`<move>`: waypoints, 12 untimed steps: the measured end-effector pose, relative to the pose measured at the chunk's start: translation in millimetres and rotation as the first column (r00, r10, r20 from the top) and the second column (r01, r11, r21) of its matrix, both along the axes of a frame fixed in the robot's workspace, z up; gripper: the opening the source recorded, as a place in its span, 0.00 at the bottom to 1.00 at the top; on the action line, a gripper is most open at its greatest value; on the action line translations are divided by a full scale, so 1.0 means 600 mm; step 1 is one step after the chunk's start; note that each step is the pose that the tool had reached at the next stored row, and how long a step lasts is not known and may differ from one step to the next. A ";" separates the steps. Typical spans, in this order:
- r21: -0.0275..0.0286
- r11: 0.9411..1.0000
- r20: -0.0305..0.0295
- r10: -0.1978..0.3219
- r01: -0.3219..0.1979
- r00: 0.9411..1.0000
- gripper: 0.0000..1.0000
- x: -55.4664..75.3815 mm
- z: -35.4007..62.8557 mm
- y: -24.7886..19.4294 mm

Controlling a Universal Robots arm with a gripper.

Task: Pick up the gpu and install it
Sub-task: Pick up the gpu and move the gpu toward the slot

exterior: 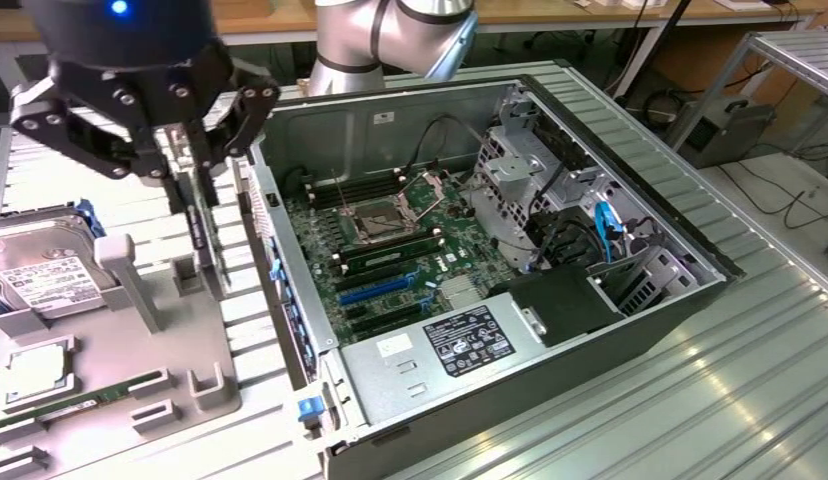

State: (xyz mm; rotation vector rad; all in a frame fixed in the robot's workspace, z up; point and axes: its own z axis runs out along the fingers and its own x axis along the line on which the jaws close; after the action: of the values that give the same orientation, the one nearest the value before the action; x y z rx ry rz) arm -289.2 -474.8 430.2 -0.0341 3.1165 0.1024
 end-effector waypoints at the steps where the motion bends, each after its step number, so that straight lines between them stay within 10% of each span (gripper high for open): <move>1: 0.001 1.000 0.000 0.000 0.000 1.000 0.26 0.007 0.003 -0.0014; 12: 0.009 1.000 -0.007 0.000 0.000 1.000 0.26 0.103 0.010 -0.0044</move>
State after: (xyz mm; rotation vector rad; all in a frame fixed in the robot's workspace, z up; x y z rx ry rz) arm -227.6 -477.5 436.0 -0.0337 3.1229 0.1172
